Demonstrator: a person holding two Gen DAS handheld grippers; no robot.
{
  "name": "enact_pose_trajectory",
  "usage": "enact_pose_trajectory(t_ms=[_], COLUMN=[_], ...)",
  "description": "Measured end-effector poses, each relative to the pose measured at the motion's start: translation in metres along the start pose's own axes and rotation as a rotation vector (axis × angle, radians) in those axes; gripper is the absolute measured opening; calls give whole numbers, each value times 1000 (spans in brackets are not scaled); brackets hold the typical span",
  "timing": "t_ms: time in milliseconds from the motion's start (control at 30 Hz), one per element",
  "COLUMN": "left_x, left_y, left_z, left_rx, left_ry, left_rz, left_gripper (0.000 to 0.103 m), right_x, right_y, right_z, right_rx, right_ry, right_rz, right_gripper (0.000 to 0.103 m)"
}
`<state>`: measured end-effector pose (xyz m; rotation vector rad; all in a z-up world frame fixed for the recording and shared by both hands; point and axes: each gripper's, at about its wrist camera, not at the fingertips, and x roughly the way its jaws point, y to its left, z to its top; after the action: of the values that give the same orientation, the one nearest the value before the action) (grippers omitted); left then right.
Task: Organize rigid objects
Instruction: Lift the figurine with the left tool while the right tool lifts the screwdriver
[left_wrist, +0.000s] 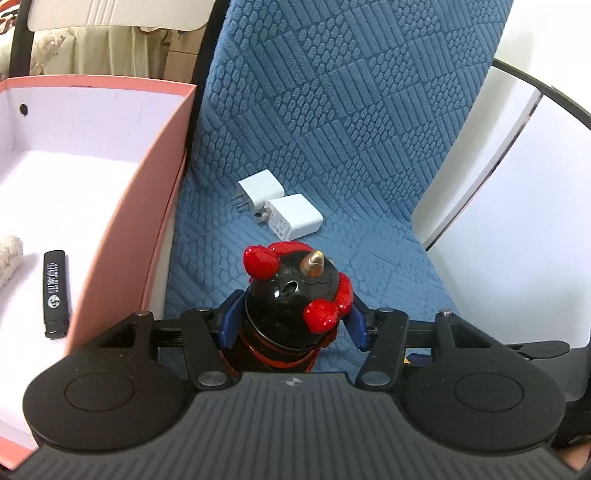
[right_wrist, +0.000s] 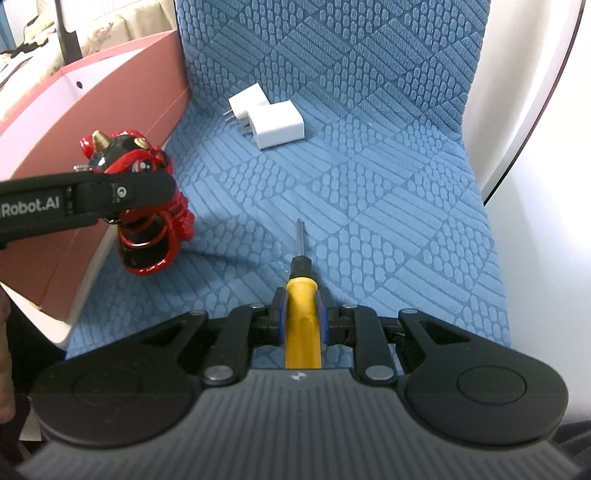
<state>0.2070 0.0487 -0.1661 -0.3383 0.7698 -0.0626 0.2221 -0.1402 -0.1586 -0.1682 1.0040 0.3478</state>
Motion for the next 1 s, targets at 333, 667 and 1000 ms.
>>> enact_pose_trajectory(t_ms=[333,667,1000], left_x=[-23,-44,-41], left_y=[1,3,7], left_z=[17,36,27], left_rx=[-14,-50,-48], left_ry=[-16,-40,-28], left_rz=[0,8,28], left_gripper=[62,62,62], right_x=[-21,-32,-17], right_y=[6,7,7], right_z=[15,33,21], right_rx=[3,3,38], right_ry=[-36,-60,-1], right_rz=[26,34,59], right_gripper=[18,3,6])
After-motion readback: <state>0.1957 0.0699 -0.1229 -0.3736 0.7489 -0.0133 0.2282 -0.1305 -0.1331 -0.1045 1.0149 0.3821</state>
